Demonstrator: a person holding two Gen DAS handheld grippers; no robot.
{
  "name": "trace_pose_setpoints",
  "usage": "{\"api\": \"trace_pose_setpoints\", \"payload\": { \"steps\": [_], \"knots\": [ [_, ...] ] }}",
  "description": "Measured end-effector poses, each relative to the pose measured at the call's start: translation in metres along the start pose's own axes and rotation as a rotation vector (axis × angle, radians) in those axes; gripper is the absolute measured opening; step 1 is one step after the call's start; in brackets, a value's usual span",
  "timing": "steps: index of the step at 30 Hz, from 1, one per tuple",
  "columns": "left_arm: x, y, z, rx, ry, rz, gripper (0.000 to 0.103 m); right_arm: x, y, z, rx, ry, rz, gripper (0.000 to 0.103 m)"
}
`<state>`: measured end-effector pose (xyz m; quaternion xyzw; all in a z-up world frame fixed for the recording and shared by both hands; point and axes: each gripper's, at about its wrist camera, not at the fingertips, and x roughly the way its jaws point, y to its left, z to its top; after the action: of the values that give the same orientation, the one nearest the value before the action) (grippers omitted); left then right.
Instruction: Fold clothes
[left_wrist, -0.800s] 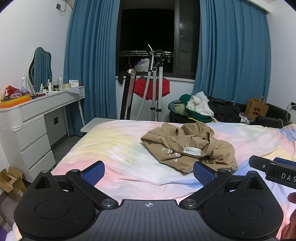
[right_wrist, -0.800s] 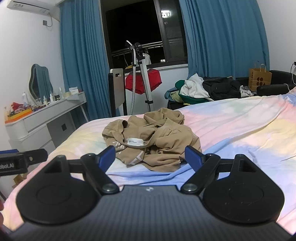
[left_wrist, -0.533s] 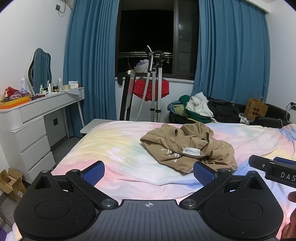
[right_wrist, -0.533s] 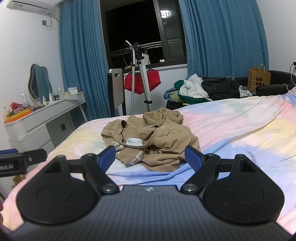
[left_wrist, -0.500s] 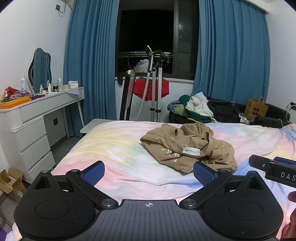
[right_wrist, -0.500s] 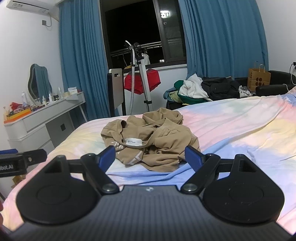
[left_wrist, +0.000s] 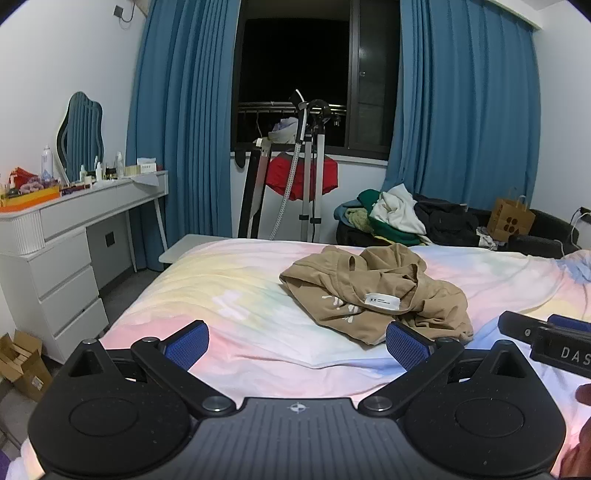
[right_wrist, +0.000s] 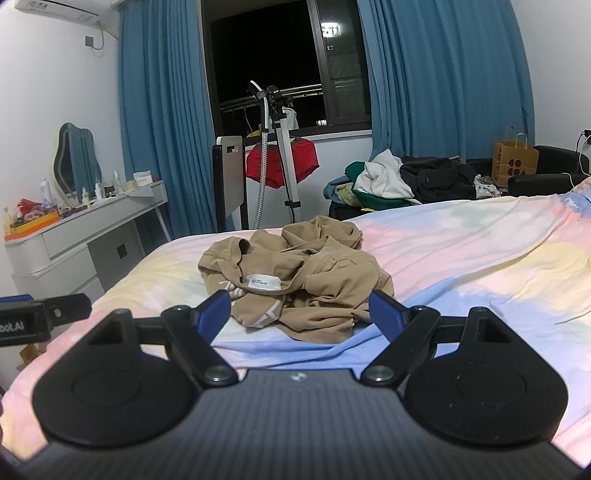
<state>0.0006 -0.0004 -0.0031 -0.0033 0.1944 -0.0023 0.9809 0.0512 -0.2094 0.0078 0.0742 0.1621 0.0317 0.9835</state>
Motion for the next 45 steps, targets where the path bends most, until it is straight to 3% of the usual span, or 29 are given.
{"api": "trace_pose_setpoints", "payload": {
  "steps": [19,28,33,41,45],
  "knots": [
    [0.010,-0.004,-0.012,0.071,-0.022,-0.019,0.103,-0.002,0.001,0.000,0.008,-0.007,0.004,0.083],
    [0.037,-0.005,-0.017,0.054,0.012,-0.021,0.099,-0.006,-0.003,0.003,0.039,-0.018,0.007,0.083],
    [0.087,-0.026,0.001,0.123,0.050,-0.055,0.094,-0.003,-0.012,0.002,0.073,0.004,-0.008,0.083],
    [0.209,-0.059,0.031,0.195,0.043,-0.070,0.088,0.016,-0.041,-0.011,0.171,0.050,-0.053,0.084],
    [0.266,-0.068,0.046,0.190,0.069,-0.093,0.073,0.034,-0.057,-0.018,0.229,0.084,-0.079,0.084]
  ]
}}
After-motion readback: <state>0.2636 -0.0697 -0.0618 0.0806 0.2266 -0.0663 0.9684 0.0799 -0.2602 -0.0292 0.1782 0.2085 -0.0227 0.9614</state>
